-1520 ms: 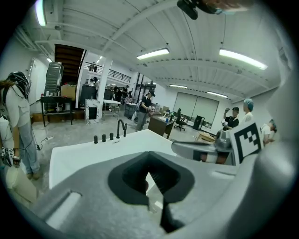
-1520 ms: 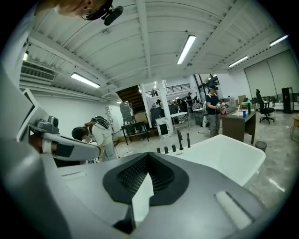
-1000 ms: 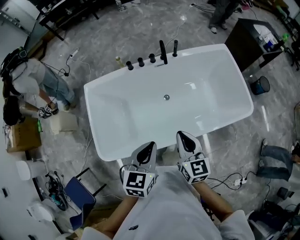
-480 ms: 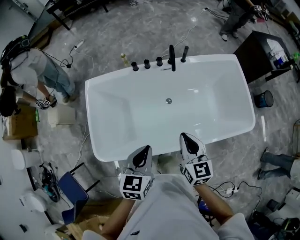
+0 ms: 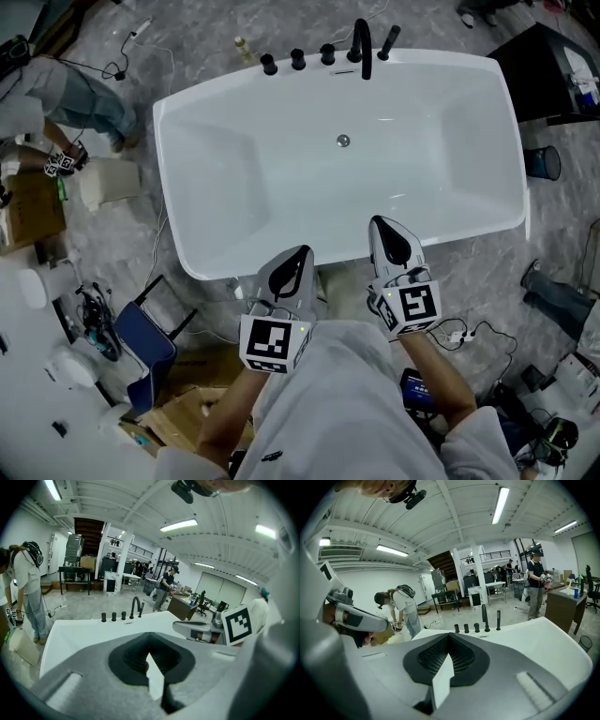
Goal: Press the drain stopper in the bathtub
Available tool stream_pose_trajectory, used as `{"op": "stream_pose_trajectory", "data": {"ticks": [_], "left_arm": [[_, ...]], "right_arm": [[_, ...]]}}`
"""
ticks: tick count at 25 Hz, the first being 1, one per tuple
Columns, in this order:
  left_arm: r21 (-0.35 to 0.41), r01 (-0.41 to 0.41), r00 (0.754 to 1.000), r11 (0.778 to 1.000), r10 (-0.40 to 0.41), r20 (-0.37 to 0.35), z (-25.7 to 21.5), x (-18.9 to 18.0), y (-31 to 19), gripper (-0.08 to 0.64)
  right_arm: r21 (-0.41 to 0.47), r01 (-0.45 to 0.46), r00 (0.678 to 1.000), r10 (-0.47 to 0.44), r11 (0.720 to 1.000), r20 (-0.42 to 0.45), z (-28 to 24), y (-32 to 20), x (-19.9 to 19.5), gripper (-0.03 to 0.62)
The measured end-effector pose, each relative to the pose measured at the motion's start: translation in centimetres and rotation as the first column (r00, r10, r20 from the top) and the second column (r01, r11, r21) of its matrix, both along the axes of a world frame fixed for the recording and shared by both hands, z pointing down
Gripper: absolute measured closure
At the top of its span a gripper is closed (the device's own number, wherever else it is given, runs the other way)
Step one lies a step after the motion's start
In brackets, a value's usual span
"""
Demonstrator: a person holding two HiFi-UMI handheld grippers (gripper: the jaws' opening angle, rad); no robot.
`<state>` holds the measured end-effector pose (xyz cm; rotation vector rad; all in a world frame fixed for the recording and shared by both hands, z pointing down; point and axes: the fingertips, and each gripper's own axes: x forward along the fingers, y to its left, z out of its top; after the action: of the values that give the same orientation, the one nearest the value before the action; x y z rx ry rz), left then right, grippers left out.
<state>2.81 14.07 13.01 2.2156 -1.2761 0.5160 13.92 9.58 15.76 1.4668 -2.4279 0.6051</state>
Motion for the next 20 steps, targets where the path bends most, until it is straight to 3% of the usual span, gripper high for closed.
{"op": "stream_pose_trajectory", "data": {"ticks": [10, 20], "left_arm": [[-0.123, 0.053, 0.999, 0.991, -0.053, 0.000, 7.7, -2.1, -3.1, 0.561], [-0.155, 0.104, 0.991, 0.982, -0.116, -0.070, 14.6, -3.3, -7.3, 0.561]], "right_arm": [[-0.023, 0.061, 0.997, -0.062, 0.998, -0.041, 7.2, -6.0, -2.8, 0.591], [-0.081, 0.050, 0.996, -0.055, 0.995, -0.064, 16.9, -11.5, -3.2, 0.591]]}}
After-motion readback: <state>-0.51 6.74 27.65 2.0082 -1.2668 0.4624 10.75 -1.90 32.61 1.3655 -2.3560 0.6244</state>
